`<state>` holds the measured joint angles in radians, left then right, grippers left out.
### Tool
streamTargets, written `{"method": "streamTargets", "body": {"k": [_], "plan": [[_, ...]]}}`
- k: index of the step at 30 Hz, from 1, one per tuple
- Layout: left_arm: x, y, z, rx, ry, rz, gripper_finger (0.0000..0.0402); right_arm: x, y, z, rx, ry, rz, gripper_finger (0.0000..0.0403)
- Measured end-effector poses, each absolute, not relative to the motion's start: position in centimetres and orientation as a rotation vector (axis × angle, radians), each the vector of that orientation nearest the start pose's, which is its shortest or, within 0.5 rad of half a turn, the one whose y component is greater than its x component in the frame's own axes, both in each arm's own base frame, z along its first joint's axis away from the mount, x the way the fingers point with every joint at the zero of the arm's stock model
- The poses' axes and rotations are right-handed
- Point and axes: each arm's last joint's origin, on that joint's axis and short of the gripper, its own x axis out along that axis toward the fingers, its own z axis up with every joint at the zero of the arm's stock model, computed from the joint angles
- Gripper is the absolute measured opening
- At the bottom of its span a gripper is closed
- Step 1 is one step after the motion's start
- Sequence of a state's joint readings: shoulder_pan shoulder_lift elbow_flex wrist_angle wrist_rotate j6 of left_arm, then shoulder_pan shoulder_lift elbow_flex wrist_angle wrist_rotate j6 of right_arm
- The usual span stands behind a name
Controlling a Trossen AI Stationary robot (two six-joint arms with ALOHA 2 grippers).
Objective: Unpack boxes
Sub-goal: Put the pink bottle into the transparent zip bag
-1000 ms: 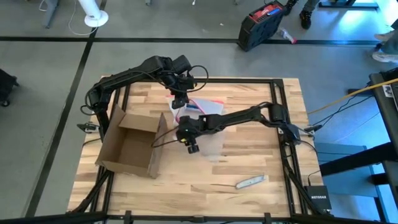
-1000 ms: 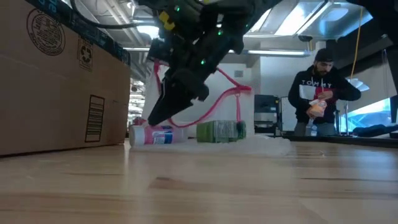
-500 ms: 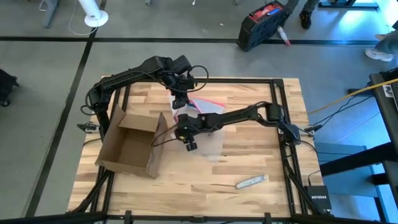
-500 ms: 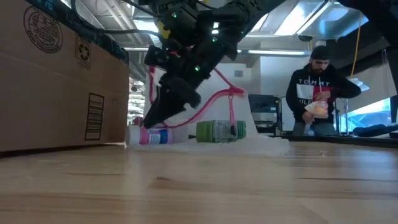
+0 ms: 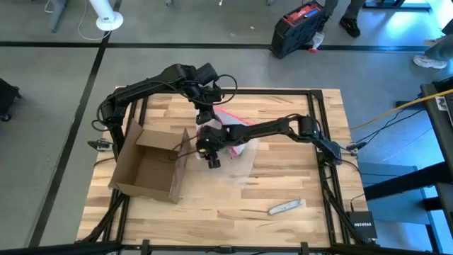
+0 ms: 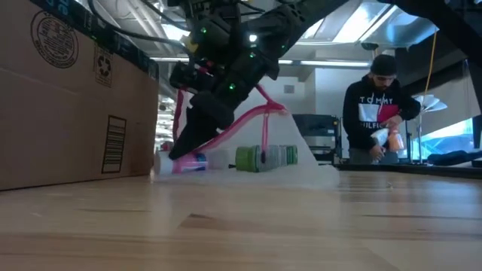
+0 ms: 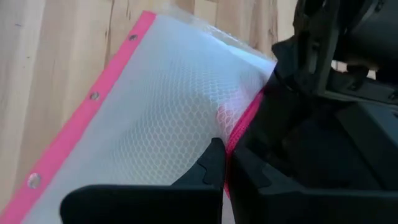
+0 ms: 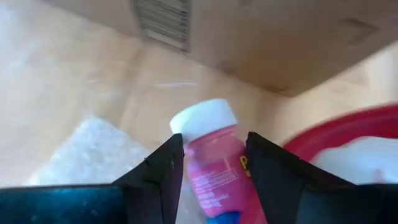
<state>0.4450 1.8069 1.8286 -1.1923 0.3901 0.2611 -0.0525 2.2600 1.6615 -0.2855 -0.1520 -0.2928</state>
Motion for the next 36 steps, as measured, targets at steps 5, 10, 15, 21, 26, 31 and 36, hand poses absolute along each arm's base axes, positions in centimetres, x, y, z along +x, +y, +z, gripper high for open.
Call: {"method": "streamTargets", "body": {"k": [5, 10, 15, 21, 26, 31, 36], "plan": [[33.2, 14.6, 33.8, -0.240, 1.059, -0.093, 0.0000, 48.5, -2.0, 14.2, -0.175, 0.858, 0.240, 0.0166], [33.1, 14.6, 33.8, -0.241, 1.061, -0.093, 0.0000, 48.3, -1.6, 14.0, -0.155, 0.882, 0.277, 0.0168], [33.1, 14.5, 33.8, -0.247, 1.059, -0.101, 0.0000, 47.7, -0.5, 13.5, -0.116, 0.961, 0.320, 0.0202], [33.1, 14.5, 33.8, -0.242, 1.059, -0.104, 0.0000, 46.7, 1.3, 13.0, -0.144, 1.081, 0.326, 0.0231], [33.1, 14.6, 33.8, -0.239, 1.059, -0.104, 0.0000, 45.9, 3.5, 13.7, -0.207, 1.127, 0.315, 0.0204], [33.1, 14.5, 33.8, -0.236, 1.060, -0.108, 0.0000, 45.6, 5.1, 15.9, -0.246, 1.073, 0.318, 0.0151], [33.1, 14.5, 33.8, -0.234, 1.062, -0.110, 0.0000, 44.9, 5.2, 17.7, -0.237, 1.080, 0.262, 0.0148]]}}
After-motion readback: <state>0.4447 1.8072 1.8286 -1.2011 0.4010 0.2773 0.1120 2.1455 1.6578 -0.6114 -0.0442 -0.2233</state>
